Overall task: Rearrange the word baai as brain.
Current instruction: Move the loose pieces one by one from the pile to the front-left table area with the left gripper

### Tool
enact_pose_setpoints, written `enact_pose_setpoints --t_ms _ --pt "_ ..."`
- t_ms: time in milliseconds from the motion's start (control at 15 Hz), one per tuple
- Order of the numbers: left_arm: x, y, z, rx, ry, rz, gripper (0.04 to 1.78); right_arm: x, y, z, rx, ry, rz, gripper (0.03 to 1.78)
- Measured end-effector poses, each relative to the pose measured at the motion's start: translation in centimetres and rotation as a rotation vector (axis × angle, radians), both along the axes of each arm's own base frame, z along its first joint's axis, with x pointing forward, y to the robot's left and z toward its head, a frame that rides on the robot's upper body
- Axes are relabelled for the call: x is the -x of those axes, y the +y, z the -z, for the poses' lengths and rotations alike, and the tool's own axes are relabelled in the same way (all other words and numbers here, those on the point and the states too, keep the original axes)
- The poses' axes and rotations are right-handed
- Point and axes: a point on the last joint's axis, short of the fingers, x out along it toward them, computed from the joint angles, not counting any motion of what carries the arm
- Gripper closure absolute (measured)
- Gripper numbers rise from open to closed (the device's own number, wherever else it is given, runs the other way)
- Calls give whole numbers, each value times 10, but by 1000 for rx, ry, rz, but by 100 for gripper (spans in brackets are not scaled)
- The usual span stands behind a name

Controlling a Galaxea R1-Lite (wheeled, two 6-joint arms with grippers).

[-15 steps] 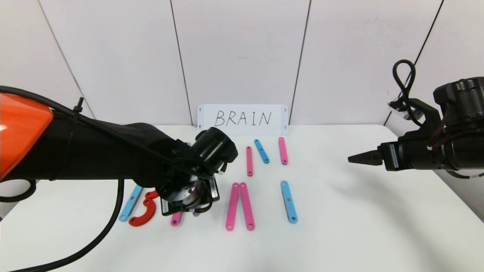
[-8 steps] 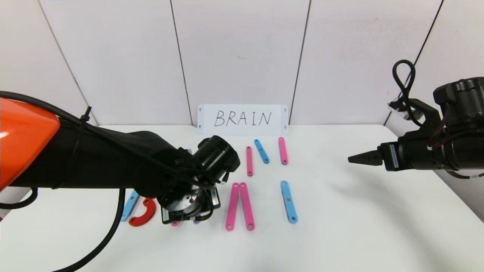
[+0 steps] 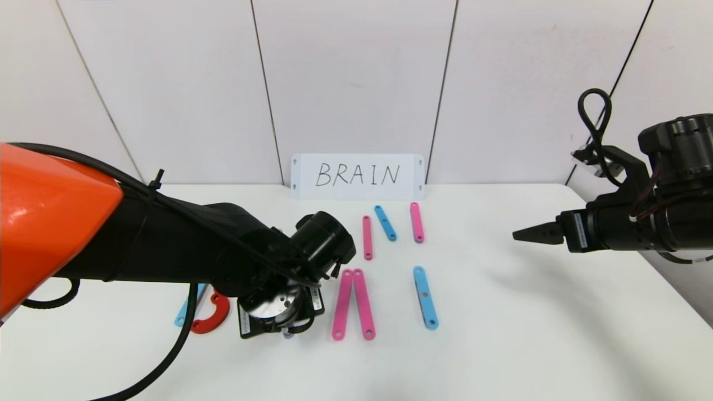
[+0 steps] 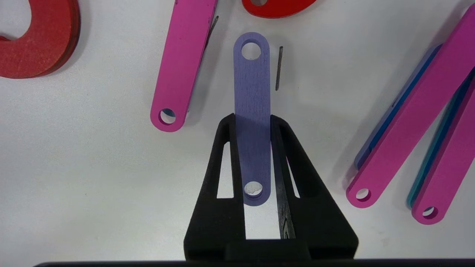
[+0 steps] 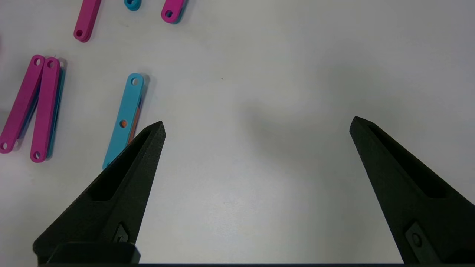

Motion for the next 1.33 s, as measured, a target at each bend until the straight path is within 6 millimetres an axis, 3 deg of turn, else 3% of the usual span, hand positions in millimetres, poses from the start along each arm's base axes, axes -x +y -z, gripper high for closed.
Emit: enact_pose_setpoints --t_ms 1333 --pt "-8 -1 15 -20 24 -17 155 0 1 1 1 2 -5 7"
